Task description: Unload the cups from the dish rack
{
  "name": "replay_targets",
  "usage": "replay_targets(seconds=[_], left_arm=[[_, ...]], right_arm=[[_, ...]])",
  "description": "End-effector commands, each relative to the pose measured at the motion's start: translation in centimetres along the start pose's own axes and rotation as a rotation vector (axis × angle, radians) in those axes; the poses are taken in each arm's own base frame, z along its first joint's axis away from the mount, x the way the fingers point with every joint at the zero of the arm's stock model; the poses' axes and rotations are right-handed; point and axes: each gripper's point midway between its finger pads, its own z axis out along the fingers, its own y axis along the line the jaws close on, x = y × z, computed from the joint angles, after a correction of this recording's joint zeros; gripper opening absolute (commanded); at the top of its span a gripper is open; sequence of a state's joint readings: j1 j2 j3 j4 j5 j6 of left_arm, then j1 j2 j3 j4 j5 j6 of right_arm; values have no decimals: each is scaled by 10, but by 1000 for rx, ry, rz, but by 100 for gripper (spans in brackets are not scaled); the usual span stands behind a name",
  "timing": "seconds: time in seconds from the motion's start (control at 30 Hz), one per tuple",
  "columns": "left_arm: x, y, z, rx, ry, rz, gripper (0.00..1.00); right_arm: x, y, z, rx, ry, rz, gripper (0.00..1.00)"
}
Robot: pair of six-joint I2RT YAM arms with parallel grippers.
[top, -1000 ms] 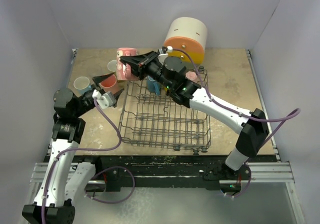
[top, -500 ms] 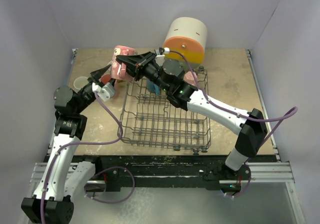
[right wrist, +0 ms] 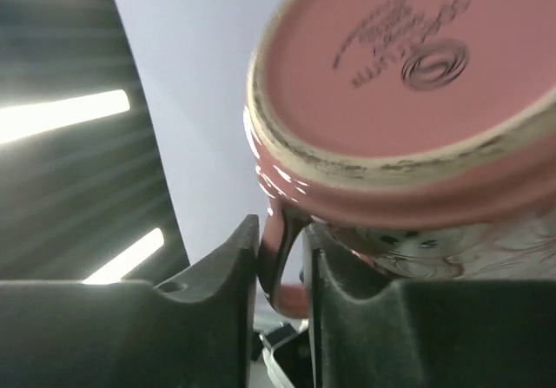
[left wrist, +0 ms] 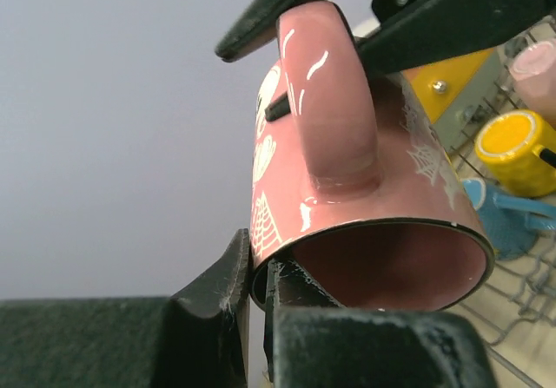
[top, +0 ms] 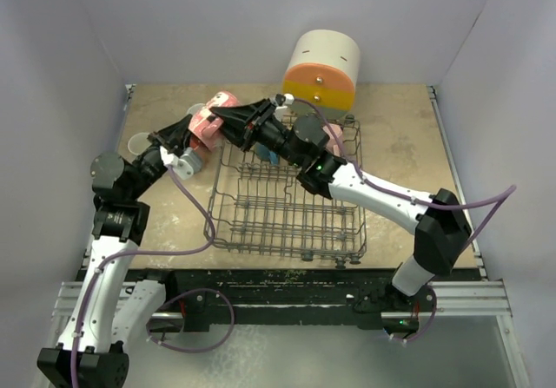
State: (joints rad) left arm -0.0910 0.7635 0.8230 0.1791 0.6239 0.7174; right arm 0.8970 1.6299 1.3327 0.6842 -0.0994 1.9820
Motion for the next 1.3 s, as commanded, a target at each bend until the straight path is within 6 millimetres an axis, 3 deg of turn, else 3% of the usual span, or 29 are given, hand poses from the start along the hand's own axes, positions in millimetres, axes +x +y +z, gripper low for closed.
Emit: replay_targets(seconds=[0.0, 0.2, 0.33, 0.43, 0.53, 0.63, 0.8, 0.93, 1.27], left_arm=[[-28, 19, -3, -43, -65, 67, 0], [-15, 15, -3, -2, 15, 73, 0], [9, 13, -3, 58, 147, 75, 0], [30, 4, -6, 146, 259, 74, 0], [56, -6, -14, 241, 400, 53, 0], [77, -20, -28, 373, 543, 19, 0], [119, -32, -53, 514, 809, -31, 0], [150, -43, -69, 584, 984, -74, 0], [205, -80, -86, 672, 1179, -133, 0]], right_arm=[[49, -4, -28, 14, 252, -71, 39], [28, -44, -57, 141, 296, -102, 65], [7, -77, -86, 281, 308, -155, 71], [-18, -104, -113, 427, 279, -235, 74], [-58, -134, -143, 606, 229, -379, 75], [-94, -147, -167, 765, 175, -530, 76], [-131, -156, -195, 957, 173, -662, 76], [-157, -149, -209, 1050, 97, -761, 76], [-175, -114, -222, 1047, -9, -839, 75]])
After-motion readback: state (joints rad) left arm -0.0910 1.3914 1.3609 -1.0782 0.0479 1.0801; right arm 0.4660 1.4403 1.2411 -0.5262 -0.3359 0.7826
